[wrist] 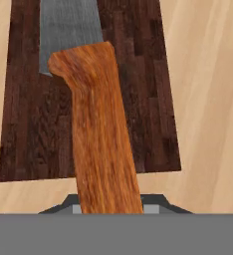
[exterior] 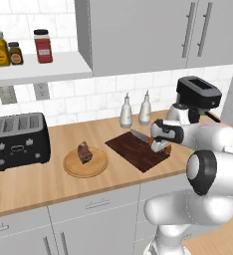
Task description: Pick up the knife from the drawer and place it on the cutting board. Then place the meat from the plate to the cutting board.
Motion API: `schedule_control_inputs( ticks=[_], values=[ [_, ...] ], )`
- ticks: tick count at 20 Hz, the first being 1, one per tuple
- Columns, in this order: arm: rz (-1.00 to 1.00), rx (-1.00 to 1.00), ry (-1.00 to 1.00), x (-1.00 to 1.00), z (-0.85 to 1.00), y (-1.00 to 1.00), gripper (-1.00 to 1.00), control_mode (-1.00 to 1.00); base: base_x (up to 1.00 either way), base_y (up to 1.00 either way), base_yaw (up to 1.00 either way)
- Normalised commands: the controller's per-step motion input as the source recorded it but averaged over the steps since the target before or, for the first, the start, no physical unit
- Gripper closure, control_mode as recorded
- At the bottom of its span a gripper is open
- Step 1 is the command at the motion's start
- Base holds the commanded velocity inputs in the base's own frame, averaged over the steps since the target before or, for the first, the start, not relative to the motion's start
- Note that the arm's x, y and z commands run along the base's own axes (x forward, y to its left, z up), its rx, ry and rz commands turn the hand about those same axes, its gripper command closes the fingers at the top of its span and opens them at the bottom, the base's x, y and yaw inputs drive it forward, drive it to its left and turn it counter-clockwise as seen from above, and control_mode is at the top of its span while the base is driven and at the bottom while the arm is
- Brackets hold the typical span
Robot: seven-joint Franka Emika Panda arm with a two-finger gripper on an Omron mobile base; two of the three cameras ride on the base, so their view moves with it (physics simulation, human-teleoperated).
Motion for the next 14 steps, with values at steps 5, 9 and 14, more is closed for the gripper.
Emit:
schedule_control_inputs(
  ticks=[5, 9, 14],
  values=[
    [-0.09, -0.01, 0.00, 0.78, -0.53, 0.22, 1.00, -1.00, 0.00, 0.00, 0.00],
    [-0.07, -0.06, 0.00, 0.63, -0.46, 0.24, 1.00, -1.00, 0.00, 0.00, 0.00],
    [-0.01, -0.01, -0.01, 0.13, -0.31, 0.00, 1.00, -1.00, 0.00, 0.00, 0.00]
  ],
)
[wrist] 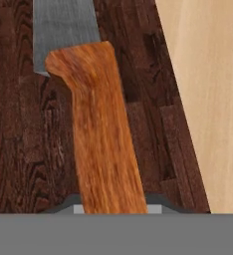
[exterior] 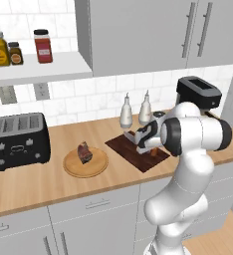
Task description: Pick up the knife from the drawer and place it on the cutting board. Then place the meat from the plate to the cutting board.
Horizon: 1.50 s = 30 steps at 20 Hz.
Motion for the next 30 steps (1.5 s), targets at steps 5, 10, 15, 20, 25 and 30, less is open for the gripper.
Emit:
schedule_control_inputs(
  ticks=[5, 10, 15, 20, 25, 30],
  values=[
    [0.00, 0.00, 0.00, -0.06, -0.05, 0.00, -1.00, -1.00, 0.00, 0.00, 0.00],
    [0.00, 0.00, -0.03, -0.14, 0.48, 0.05, -1.00, -1.00, 0.00, 0.00, 0.00],
    [0.00, 0.00, -0.10, -0.93, 0.78, 0.69, -1.00, -1.00, 0.00, 0.00, 0.00],
    [0.00, 0.00, -0.01, -0.64, 0.56, 1.00, -1.00, -1.00, 0.00, 0.00, 0.00],
    [-0.01, 0.00, 0.01, -0.14, 0.69, 1.00, -1.00, -1.00, 0.00, 0.00, 0.00],
    [-0.08, 0.00, 0.11, 0.00, 0.56, 1.00, -1.00, -1.00, 0.00, 0.00, 0.00]
  ],
)
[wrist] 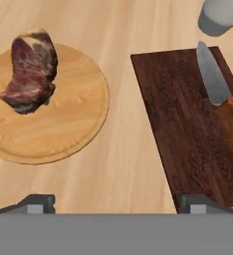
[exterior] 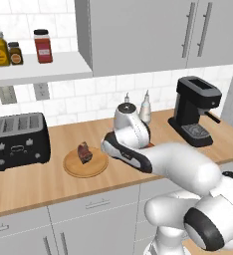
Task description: Pick up the knife from the drawer and place it on the cutting board. Then place the meat from the plate to the cutting board.
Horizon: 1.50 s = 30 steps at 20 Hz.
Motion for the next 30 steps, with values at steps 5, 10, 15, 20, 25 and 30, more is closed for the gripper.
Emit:
schedule_control_inputs(
  ticks=[5, 10, 15, 20, 25, 30],
  values=[
    [-0.04, 0.01, 0.20, 0.05, 0.27, 0.97, -1.00, -1.00, 0.00, 0.00, 0.00],
    [0.00, 0.00, 0.25, 0.10, -0.36, 0.79, -1.00, -1.00, 0.00, 0.00, 0.00],
    [0.00, 0.00, 0.05, 0.33, -0.49, 0.29, -1.00, -1.00, 0.00, 0.00, 0.00],
    [-0.01, -0.01, -0.01, 0.33, -0.51, 0.11, -1.00, -1.00, 0.00, 0.00, 0.00],
    [0.00, 0.00, -0.04, 0.36, -0.52, 0.00, -1.00, -1.00, 0.00, 0.00, 0.00],
    [0.00, 0.00, -0.03, 0.46, -0.30, 0.00, -1.00, -1.00, 0.00, 0.00, 0.00]
  ],
)
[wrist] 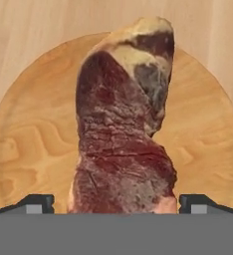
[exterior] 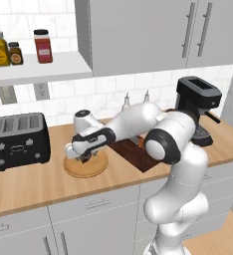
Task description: Pick up the knife from the drawer and place it on the cutting board. Then place the meat from the plate to the cutting board.
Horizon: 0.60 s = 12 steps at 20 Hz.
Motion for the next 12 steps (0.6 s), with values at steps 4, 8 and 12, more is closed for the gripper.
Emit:
schedule_control_inputs(
  ticks=[4, 8, 12],
  values=[
    [0.00, 0.00, -0.05, 0.13, -0.16, 0.00, -1.00, -1.00, 0.00, 0.00, 0.00],
    [0.00, 0.00, -0.04, -0.10, -0.18, -0.04, 1.00, -1.00, 0.00, 0.00, 0.00],
    [0.00, 0.00, -0.01, -0.34, -0.26, -0.39, 1.00, -1.00, 0.00, 0.00, 0.00]
  ],
)
